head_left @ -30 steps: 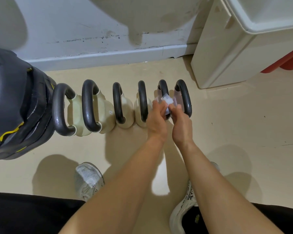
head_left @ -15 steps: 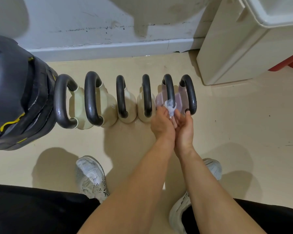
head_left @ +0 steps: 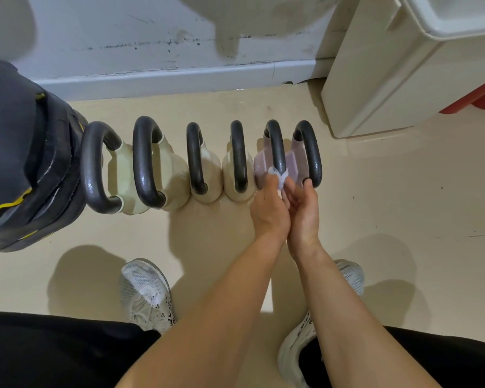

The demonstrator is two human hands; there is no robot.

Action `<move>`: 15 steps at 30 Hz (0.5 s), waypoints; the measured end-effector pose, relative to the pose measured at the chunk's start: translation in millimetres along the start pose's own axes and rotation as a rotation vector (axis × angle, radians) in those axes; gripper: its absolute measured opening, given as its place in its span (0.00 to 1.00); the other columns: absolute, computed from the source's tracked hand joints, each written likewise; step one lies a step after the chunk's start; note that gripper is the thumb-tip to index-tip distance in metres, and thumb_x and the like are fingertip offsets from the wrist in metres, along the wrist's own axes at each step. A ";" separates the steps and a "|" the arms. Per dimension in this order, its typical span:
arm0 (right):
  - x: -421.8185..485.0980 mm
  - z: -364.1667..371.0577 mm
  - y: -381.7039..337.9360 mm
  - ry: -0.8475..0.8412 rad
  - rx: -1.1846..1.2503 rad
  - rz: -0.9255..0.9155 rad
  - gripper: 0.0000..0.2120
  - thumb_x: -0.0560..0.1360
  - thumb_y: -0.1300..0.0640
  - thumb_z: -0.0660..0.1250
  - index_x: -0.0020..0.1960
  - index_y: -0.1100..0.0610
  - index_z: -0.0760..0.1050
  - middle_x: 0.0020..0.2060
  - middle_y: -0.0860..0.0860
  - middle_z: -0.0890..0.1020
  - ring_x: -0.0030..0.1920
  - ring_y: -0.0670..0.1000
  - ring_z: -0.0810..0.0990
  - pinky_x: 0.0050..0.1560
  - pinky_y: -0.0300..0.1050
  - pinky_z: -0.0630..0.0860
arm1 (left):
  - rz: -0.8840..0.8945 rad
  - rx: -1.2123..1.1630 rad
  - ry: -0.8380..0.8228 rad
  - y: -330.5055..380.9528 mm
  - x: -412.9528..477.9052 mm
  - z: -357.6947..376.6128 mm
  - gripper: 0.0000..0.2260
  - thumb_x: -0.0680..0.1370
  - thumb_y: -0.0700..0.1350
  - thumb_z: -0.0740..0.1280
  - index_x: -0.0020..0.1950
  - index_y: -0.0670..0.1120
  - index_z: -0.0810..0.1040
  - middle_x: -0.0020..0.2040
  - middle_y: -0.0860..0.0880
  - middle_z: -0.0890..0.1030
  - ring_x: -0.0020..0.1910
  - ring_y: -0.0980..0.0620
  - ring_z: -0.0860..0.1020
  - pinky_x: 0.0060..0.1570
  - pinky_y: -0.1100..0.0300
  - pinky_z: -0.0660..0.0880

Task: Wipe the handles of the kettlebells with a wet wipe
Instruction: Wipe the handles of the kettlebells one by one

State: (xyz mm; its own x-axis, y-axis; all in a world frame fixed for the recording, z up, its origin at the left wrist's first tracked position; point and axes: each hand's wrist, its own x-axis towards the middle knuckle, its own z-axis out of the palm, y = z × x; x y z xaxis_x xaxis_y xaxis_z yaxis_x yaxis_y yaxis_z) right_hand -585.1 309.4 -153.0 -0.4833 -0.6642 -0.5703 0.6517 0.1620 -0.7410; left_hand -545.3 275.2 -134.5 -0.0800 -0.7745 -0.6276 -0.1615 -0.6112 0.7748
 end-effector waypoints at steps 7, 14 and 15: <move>16.6 -1.9 -6.6 -0.032 -0.238 -0.119 0.21 0.86 0.46 0.51 0.54 0.46 0.83 0.51 0.41 0.87 0.58 0.35 0.80 0.64 0.34 0.70 | 0.233 0.170 -0.081 5.4 4.0 -6.9 0.18 0.83 0.58 0.55 0.54 0.53 0.83 0.53 0.51 0.84 0.56 0.53 0.80 0.61 0.51 0.73; 40.7 18.2 -42.8 -0.143 -0.501 -0.139 0.31 0.68 0.23 0.60 0.60 0.40 0.83 0.71 0.51 0.77 0.72 0.47 0.75 0.69 0.53 0.75 | 0.623 0.774 -0.226 42.8 42.7 -14.6 0.22 0.85 0.56 0.44 0.53 0.49 0.76 0.45 0.47 0.81 0.43 0.49 0.80 0.44 0.52 0.73; 42.0 18.3 -44.9 -0.160 -0.534 -0.141 0.28 0.70 0.26 0.58 0.61 0.38 0.82 0.72 0.51 0.76 0.73 0.47 0.72 0.69 0.54 0.75 | 0.706 0.930 -0.230 47.7 46.3 -14.5 0.20 0.85 0.53 0.45 0.58 0.48 0.74 0.48 0.46 0.81 0.45 0.48 0.80 0.44 0.51 0.73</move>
State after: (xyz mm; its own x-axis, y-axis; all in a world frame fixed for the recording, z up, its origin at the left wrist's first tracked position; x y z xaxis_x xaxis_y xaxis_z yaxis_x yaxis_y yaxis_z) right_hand -624.0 260.8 -137.2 -0.4225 -0.8014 -0.4233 0.1820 0.3825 -0.9058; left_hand -542.4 207.8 -125.5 -0.5968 -0.7869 -0.1567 -0.6552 0.3653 0.6613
